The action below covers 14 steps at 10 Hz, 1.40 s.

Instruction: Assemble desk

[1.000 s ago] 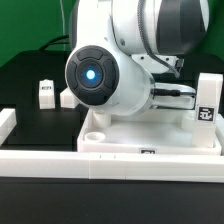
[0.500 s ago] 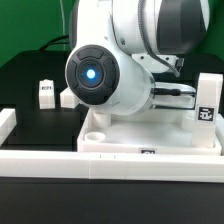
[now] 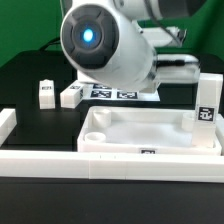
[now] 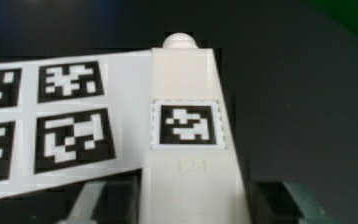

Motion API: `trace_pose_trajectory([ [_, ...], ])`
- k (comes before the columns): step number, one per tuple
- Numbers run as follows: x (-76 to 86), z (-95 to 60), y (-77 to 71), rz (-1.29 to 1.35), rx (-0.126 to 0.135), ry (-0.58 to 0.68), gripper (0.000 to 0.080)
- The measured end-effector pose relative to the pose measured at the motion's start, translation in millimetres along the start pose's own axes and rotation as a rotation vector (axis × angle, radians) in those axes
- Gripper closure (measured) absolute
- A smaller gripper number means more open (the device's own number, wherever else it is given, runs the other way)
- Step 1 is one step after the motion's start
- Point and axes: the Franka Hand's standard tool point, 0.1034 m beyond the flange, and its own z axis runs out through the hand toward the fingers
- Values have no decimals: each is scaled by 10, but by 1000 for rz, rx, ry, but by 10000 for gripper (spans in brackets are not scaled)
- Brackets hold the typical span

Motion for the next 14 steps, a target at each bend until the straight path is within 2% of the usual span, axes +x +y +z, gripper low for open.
trace_pose_trajectory([
  [3, 86, -26, -6, 0, 2, 55, 511],
  [4, 90, -128, -36, -9, 3, 128, 511],
  [6, -159, -490, -107, -34, 12, 252, 511],
  [7, -209, -655, -139, -41, 16, 290, 511],
  [8, -219, -766, -173, -48, 17, 314, 511],
  [9, -163, -873, -235, -55, 18, 405, 511],
  [13, -110, -982, -272, -60, 23, 713, 511],
  [14, -151, -1026, -254, -86, 11, 777, 511],
])
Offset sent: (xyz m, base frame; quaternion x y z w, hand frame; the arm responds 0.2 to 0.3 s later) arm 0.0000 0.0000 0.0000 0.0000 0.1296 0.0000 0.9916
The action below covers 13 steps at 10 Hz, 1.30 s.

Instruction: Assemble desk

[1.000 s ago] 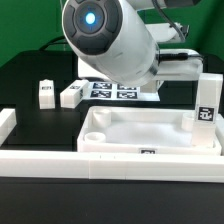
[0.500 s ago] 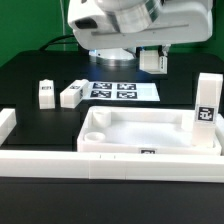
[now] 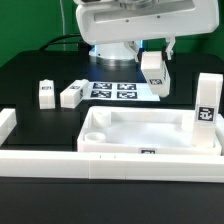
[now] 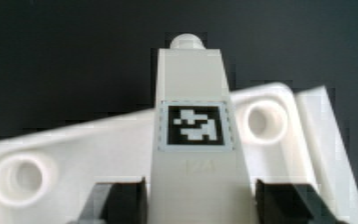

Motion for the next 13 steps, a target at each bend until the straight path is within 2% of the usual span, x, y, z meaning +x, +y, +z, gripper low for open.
trace_pose_trajectory([
  [1, 14, -145, 17, -33, -4, 45, 511],
  [2, 56, -234, 21, -65, -31, 102, 511],
  [3, 112, -291, -3, -85, -40, 166, 511],
  [5, 140, -257, 17, -85, -43, 271, 511],
  [7, 126, -238, 24, -85, -44, 267, 511],
  [8, 141, -246, 50, -126, -62, 267, 511],
  [9, 213, -308, 142, -232, -109, 273, 511],
  [10, 264, -369, 280, -251, -111, 277, 511],
  [11, 292, -393, 384, -245, -102, 290, 511],
  [12, 290, -369, 456, -220, -81, 301, 511],
  [13, 285, -362, 437, -220, -82, 300, 511],
])
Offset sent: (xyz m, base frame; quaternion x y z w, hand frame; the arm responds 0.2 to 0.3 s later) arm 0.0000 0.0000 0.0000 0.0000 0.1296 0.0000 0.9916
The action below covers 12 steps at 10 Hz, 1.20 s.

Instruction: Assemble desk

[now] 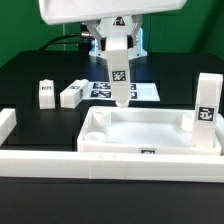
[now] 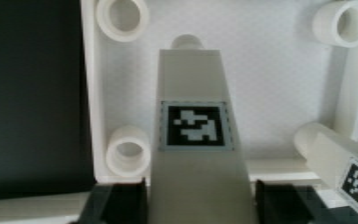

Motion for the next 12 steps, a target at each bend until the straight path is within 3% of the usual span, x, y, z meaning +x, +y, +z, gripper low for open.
trace_pose_trajectory([
  [2, 95, -7, 53, 1, -29, 144, 511],
  [3, 55, 23, 78, 2, -40, 171, 511],
  [4, 160, -18, 164, -39, -80, 269, 511],
  [5, 183, -31, 200, -57, -100, 306, 511],
  [10, 207, -32, 194, -60, -94, 291, 511],
  [12, 376, -28, 237, -55, -96, 302, 511],
])
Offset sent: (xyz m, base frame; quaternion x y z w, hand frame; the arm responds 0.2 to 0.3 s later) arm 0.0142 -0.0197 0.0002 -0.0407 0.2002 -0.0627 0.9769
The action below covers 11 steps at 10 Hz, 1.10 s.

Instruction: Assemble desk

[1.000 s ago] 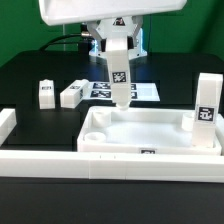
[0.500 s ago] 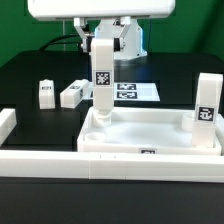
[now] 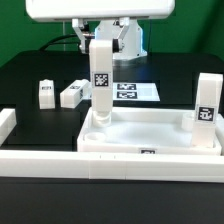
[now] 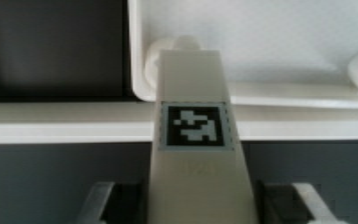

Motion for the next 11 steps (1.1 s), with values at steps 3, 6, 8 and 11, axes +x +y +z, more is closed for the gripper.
trace_pose_trajectory([
  [3, 101, 100, 19, -1, -4, 4, 509],
  [6, 90, 116, 22, -3, -4, 2, 509],
  [8, 66, 149, 39, -9, -6, -4, 509],
  [11, 23, 203, 66, -9, -8, -13, 509],
])
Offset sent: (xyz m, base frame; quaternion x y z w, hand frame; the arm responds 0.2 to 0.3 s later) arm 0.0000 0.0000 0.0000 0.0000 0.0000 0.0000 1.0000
